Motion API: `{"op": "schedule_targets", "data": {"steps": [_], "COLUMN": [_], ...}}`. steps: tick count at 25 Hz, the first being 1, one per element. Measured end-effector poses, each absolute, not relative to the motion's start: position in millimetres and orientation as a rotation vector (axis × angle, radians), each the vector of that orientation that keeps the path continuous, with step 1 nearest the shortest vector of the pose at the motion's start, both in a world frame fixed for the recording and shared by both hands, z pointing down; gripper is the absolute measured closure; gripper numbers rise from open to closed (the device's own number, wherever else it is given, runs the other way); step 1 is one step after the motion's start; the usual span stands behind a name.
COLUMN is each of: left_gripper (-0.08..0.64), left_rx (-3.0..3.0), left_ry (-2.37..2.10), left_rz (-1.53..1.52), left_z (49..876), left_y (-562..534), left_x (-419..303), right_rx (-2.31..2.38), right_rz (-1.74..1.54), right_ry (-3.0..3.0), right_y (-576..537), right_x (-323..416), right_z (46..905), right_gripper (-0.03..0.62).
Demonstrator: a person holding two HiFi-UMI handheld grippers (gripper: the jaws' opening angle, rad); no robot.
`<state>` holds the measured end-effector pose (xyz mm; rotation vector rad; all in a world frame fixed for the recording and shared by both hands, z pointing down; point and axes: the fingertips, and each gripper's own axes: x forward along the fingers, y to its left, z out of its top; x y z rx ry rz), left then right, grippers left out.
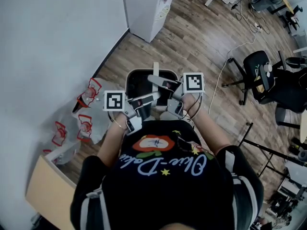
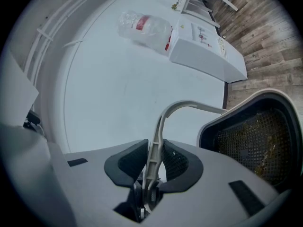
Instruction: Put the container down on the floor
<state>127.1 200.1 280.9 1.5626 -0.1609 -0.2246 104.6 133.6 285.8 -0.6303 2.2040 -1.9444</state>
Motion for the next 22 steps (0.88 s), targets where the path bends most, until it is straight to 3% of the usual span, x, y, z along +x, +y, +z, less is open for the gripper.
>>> {"op": "schedule_targets", "data": {"steps": [22], "left_gripper": [0.485], "left_rx": [1.445], "left_ry": [-0.537], "left_rz": [-0.576], "left_z": [297], "left_y": [62], "left_x": [62], "right_rx": [-0.092], "right_rz": [-2.181], "right_ry": [2.512], "right_y": [13], "right_x": [11], "right_z": [305], "right_gripper": [0.511]}}
